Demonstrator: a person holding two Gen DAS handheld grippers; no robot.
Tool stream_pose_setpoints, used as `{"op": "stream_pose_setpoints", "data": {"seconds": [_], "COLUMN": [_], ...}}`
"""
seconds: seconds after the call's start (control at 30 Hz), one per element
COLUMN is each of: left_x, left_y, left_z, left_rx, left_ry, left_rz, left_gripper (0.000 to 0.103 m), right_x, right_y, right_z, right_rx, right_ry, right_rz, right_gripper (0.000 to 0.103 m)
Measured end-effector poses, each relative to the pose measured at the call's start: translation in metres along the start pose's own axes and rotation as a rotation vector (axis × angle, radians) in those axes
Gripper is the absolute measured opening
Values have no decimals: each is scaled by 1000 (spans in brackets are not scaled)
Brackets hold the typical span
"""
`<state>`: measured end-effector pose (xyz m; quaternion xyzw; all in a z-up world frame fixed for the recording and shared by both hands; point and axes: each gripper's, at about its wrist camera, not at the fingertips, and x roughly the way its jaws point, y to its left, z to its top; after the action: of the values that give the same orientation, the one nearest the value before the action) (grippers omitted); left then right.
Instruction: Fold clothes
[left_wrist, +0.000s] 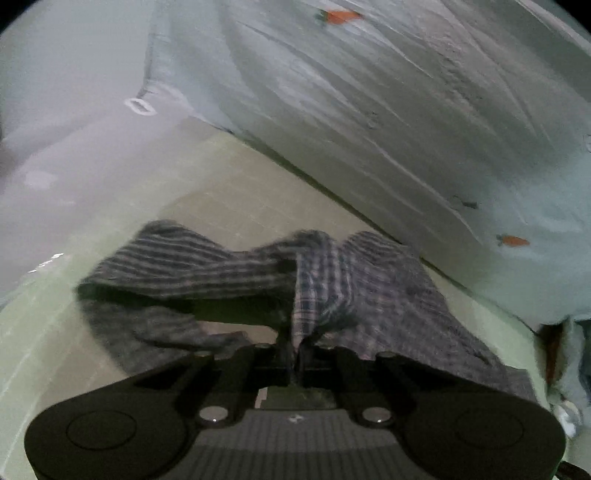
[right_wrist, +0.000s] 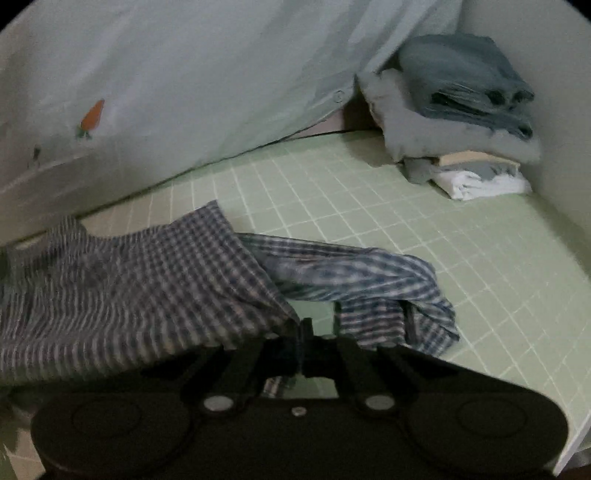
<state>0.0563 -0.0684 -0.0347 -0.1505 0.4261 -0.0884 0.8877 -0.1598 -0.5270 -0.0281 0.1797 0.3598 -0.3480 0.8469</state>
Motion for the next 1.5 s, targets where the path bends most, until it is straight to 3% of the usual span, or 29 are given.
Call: {"op": "stream_pose_setpoints", "data": {"seconds": [0.1, 0.17, 0.2, 0.23, 0.3, 0.4, 0.47, 0.6, 0.63, 0.67, 0.7, 0.73, 0.77, 0.8, 0.83, 1.0, 1.1, 1.17, 1.2, 1.3, 1.37, 1.4, 1.43, 1.47, 1.5], "left_x": [11, 16, 15, 13, 9, 11, 23, 46, 51, 55, 56, 57, 57, 57, 54, 7, -47, -71, -76, -53, -37, -35, -34, -32, -33], "left_y": [8, 10, 11, 11, 10, 1, -9, -23, -24, -25, -23, -20, -18, -15, -12, 17, 45, 59, 61, 45, 36, 32, 28, 24, 18], "left_z": [-18, -30, -37, -44, -57, -72, -76, -75, -74, -74, -76, -78, -79, -81, -82, -66, -45, -37, -37, -53, -68, -71, -75, -79, -81], "left_rx": [5, -11, -18, -23, -25, 22, 61, 69, 64, 57, 44, 30, 16, 1, 1, 1, -63, -121, -118, 34, 79, 86, 93, 100, 104], "left_ry": [71, 121, 135, 145, 163, 210, 234, 254, 257, 264, 271, 279, 286, 293, 289, 210, 121, 86, 77, 163, 212, 217, 221, 226, 215], "left_rz": [58, 55, 44, 35, 13, -41, -43, -87, -92, -98, -103, -107, -110, -114, -107, -42, -62, -119, -105, 63, 163, 178, 192, 207, 210], "left_gripper": [40, 48, 54, 63, 72, 74, 74, 73, 69, 59, 22, 4, 3, 3, 2, 2, 2, 2, 2, 3, 4, 12, 28, 39, 61], "right_x": [11, 15, 13, 11, 8, 7, 9, 21, 23, 24, 25, 26, 26, 26, 25, 2, -33, -42, -47, -53, -46, -43, -40, -37, -34], "right_y": [0, 1, 1, 0, 2, 5, 5, 7, 9, 10, 12, 13, 15, 16, 16, -5, -38, -50, -56, -65, -61, -59, -57, -55, -52], "right_z": [-11, -20, -25, -29, -37, -46, -53, -62, -64, -65, -66, -67, -68, -69, -69, -64, -52, -50, -50, -51, -55, -57, -59, -62, -64], "right_rx": [-23, -31, -22, -10, -3, -1, 9, 35, 36, 38, 35, 32, 12, -8, -30, -46, 54, 91, 109, 132, 105, 91, 78, 64, 50], "right_ry": [46, 69, 71, 75, 87, 114, 140, 190, 193, 197, 197, 199, 192, 186, 185, 153, 110, 120, 126, 143, 153, 159, 164, 169, 174], "right_rz": [10, 17, 22, 30, 48, 59, 72, 79, 84, 89, 99, 115, 133, 152, 154, 140, 139, 162, 173, 190, 174, 166, 158, 150, 142], "right_gripper": [8, 39, 48, 48, 55, 68, 71, 72, 72, 71, 64, 55, 32, 11, 3, 1, 1, 1, 1, 1, 3, 6, 12, 28, 44]}}
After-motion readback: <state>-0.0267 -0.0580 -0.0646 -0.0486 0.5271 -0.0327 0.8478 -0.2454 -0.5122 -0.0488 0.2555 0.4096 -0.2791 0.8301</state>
